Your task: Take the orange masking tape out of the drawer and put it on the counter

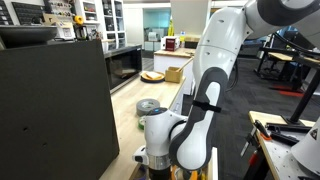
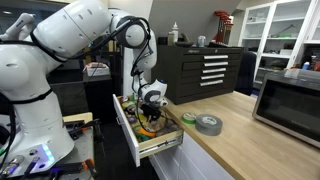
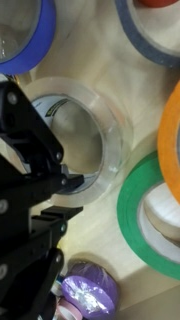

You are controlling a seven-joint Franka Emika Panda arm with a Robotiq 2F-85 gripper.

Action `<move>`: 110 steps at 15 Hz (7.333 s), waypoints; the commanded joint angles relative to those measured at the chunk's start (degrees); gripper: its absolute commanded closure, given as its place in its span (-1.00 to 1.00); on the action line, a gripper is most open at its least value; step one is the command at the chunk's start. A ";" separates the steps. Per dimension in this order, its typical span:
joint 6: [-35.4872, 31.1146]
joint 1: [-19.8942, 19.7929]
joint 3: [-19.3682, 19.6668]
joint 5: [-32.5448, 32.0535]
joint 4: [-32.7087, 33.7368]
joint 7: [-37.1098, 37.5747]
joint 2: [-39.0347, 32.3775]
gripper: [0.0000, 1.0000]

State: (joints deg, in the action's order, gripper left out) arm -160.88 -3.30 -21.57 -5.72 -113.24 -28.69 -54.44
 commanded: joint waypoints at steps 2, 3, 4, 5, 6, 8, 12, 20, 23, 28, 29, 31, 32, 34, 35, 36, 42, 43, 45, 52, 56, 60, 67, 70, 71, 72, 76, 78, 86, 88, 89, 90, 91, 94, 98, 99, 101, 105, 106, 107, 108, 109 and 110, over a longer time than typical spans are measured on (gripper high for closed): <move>2.05 -0.67 -0.82 -0.65 -0.24 -0.16 1.45 0.85; 2.07 -0.60 -0.86 -0.58 -0.63 0.11 2.04 0.85; 2.14 -0.48 -0.87 -0.57 -1.13 0.38 2.83 0.85; 2.36 -0.54 -1.15 -0.41 -1.80 0.62 3.90 0.85; 2.50 -0.50 -1.32 -0.31 -2.20 0.84 4.71 0.85; 2.73 0.26 -1.78 0.06 -3.39 1.95 7.01 0.86; 4.09 1.26 -2.73 0.60 -5.26 3.13 11.20 0.86; 8.22 5.80 1.84 -0.99 -4.66 3.84 11.90 0.10; 9.46 9.89 6.47 -3.87 -3.66 5.03 11.05 -0.27; 9.88 12.92 9.56 -6.82 -2.56 5.61 9.34 -0.90; 9.92 13.02 9.43 -6.86 -2.39 5.47 9.12 -0.97; 9.96 13.58 9.55 -7.30 -2.10 5.44 8.73 -1.00; 9.90 13.68 9.55 -7.50 -2.00 5.35 8.51 -1.00; 9.77 13.55 9.31 -7.65 -1.85 4.99 8.06 -1.00; 9.74 13.55 9.24 -7.64 -1.66 4.96 7.81 -1.00; 9.73 13.48 9.12 -7.60 -1.54 4.88 7.68 -1.00; 9.11 13.12 8.94 -7.89 0.41 4.04 5.04 -1.00; 9.12 12.89 9.00 -7.99 0.77 3.76 4.64 -1.00; 8.96 12.52 9.12 -8.29 1.39 3.21 4.04 -1.00; 8.93 11.78 9.33 -9.08 4.53 1.81 1.32 -1.00; 8.65 10.96 8.96 -9.10 5.99 0.64 -0.42 -1.00; 8.53 10.21 8.70 -9.11 6.70 -0.36 -1.15 -0.50; 8.05 8.87 8.49 -9.29 6.07 -2.08 -1.08 0.33; 8.07 8.64 8.35 -9.21 5.85 -2.34 -0.79 0.74; 8.03 8.64 8.28 -9.16 5.81 -2.28 -0.69 0.86; 8.00 8.62 8.19 -9.10 5.74 -2.24 -0.65 0.92; 7.80 8.97 8.26 -9.10 5.33 -1.73 -0.25 0.87; 7.90 9.19 8.32 -9.07 5.01 -1.35 0.15 0.87; 9.17 9.93 7.49 -8.70 1.80 0.37 5.19 0.87; 9.40 10.38 7.42 -8.67 0.73 1.07 6.99 0.88; 9.57 10.63 7.36 -8.62 0.31 1.45 7.85 0.87; 9.55 10.46 7.50 -8.69 -0.27 1.50 8.67 0.87; 9.58 10.68 7.59 -8.72 -0.83 1.89 9.61 0.88; 9.65 11.28 7.65 -8.64 -2.49 2.90 12.09 0.87; 9.97 10.68 7.89 -8.52 -4.60 2.61 14.52 0.90; 10.32 11.11 7.98 -8.46 -5.21 3.17 15.31 1.00; 11.31 11.31 7.71 -8.01 -6.13 3.88 16.55 1.00; 15.05 11.11 6.95 -6.26 -7.40 5.85 18.53 0.45; 15.62 11.13 6.89 -5.92 -7.88 6.41 19.15 0.41; 16.16 10.97 6.66 -5.40 -8.31 6.62 19.62 0.28; 16.58 10.88 6.51 -4.90 -8.49 6.78 19.92 0.17; 16.93 10.83 6.40 -4.37 -8.87 7.03 20.40 0.02; 17.27 10.77 6.23 -3.77 -9.17 7.17 20.73 -0.09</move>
State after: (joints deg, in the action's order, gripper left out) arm -145.93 7.49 -14.80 -11.41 -119.26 -23.44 -37.62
